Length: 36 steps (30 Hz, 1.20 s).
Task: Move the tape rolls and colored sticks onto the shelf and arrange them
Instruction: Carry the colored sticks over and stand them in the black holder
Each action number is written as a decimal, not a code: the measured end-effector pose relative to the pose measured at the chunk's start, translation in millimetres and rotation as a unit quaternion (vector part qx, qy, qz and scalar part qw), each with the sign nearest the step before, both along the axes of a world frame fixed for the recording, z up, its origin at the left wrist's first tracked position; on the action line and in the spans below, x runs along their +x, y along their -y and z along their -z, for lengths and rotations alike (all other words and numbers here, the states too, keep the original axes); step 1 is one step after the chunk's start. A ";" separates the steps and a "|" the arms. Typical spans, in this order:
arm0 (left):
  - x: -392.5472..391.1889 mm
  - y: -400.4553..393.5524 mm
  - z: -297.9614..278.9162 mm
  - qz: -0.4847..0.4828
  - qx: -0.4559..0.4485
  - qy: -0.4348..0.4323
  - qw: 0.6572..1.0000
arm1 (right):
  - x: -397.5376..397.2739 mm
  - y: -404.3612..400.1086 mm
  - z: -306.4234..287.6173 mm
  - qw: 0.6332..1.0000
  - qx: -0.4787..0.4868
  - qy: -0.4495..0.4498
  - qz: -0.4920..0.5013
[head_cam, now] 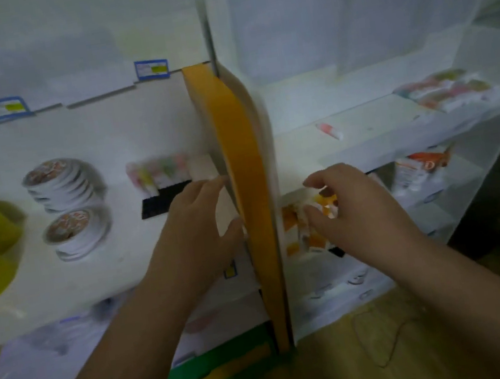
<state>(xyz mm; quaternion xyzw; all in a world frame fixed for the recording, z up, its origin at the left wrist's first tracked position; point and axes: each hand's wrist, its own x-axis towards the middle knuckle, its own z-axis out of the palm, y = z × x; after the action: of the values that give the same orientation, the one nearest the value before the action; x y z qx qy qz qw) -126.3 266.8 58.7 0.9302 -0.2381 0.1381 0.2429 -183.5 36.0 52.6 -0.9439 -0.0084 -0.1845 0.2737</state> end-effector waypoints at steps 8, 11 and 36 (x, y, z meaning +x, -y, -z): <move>-57.7 113.1 -12.3 0.039 -0.030 -0.009 0.999 | -65.7 93.8 -2.2 0.999 -0.012 0.001 0.036; -69.9 150.6 -11.8 0.045 -0.042 -0.017 0.998 | -89.3 124.3 -0.5 0.998 -0.024 -0.001 0.056; 92.0 354.1 38.7 0.075 0.024 -0.073 0.994 | 31.0 312.6 5.7 0.991 -0.070 -0.044 0.101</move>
<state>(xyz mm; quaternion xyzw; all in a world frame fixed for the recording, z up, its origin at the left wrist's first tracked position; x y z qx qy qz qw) -34.3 -87.3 20.0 0.9227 -0.2921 0.0451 0.2475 -152.5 -276.6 46.9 -0.9639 0.0863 -0.1684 0.1871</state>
